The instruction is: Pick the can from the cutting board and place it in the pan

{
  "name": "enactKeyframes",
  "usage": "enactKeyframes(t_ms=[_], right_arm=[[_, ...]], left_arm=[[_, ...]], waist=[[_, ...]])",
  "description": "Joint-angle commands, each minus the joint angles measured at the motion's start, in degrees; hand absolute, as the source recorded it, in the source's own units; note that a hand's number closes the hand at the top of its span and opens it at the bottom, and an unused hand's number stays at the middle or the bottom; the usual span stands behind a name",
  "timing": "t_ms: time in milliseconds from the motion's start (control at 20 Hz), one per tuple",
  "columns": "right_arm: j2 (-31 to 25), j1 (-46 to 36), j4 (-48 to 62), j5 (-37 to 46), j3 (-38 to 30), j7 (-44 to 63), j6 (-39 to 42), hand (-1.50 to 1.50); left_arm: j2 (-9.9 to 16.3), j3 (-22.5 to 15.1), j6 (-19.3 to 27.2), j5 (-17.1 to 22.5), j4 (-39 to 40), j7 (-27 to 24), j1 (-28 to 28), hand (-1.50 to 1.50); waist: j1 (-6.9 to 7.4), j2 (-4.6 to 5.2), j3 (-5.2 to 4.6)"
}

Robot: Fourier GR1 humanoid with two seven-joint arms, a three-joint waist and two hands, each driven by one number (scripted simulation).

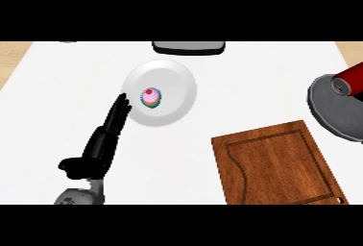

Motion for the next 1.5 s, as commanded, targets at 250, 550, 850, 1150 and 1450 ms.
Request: enactKeyframes(t_ms=[250,550,850,1150,1450], right_arm=[[-8.76,-5.05,20.34,5.41,4.78,6.24,18.16,-1.50],[-5.26,-8.68,25.08,0.01,0.69,-1.50,21.67,-1.50],[-4.94,-10.23,22.45,-8.58,-7.47,-11.07,18.83,-1.50],[-10.76,-7.03,25.53,-15.58,-13.70,-15.24,28.91,-1.50],[-15.61,-2.66,27.18,-20.82,-16.81,-18.99,46.01,-1.50]], left_arm=[[-1.27,-2.18,0.14,-1.15,-1.49,1.57,-1.29,0.00],[-2.50,-2.96,0.56,-1.47,-0.97,0.47,0.09,0.00],[0.00,-0.56,-1.05,-0.06,-1.84,0.39,0.90,0.00],[-0.32,-0.58,-0.77,0.13,-3.49,1.79,1.59,0.00],[-1.90,-0.71,1.02,-1.44,-0.50,0.95,0.78,0.00]], waist=[[2.42,0.83,0.06],[2.27,0.84,0.24],[1.34,0.46,0.21],[0.08,0.10,0.11],[-1.18,-0.25,0.02]])
